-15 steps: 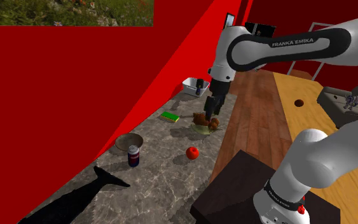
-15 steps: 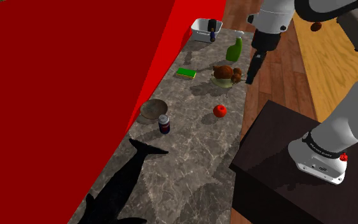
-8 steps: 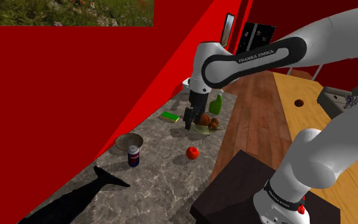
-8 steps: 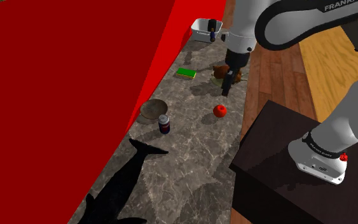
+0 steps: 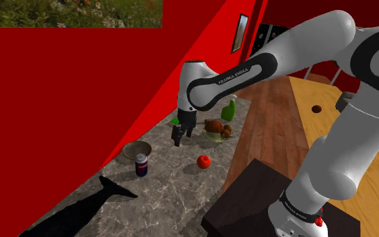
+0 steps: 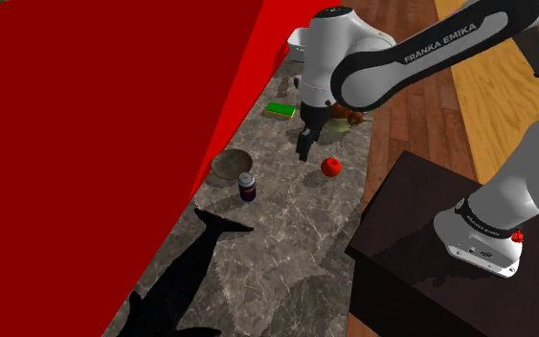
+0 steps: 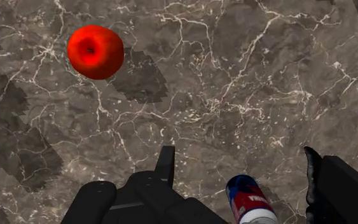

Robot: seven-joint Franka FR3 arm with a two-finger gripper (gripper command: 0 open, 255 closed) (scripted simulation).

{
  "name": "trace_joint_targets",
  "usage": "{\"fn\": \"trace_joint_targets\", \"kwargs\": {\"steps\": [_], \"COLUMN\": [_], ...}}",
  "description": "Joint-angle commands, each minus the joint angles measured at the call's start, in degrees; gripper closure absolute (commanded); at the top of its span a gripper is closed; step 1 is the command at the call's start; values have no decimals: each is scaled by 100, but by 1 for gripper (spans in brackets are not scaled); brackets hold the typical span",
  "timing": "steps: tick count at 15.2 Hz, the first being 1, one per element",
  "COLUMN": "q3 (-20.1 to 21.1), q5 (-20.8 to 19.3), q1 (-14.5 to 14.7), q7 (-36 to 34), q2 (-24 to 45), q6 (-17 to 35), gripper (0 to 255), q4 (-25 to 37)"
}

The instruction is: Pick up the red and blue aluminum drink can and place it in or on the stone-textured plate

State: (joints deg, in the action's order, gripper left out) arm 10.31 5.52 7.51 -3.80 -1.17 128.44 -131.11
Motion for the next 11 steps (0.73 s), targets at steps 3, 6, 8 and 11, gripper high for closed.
{"fn": "trace_joint_targets", "kwargs": {"steps": [3, 6, 8, 11], "q3": [85, 88, 65, 9], "q5": [-328, -594, -766, -999], "q1": [118, 250, 357, 536], "q7": [-286, -497, -625, -789], "q2": [932, 1602, 2048, 2718], "q6": [341, 509, 580, 626], "gripper": [0, 0, 0, 0], "q4": [632, 1154, 1539, 2178]}}
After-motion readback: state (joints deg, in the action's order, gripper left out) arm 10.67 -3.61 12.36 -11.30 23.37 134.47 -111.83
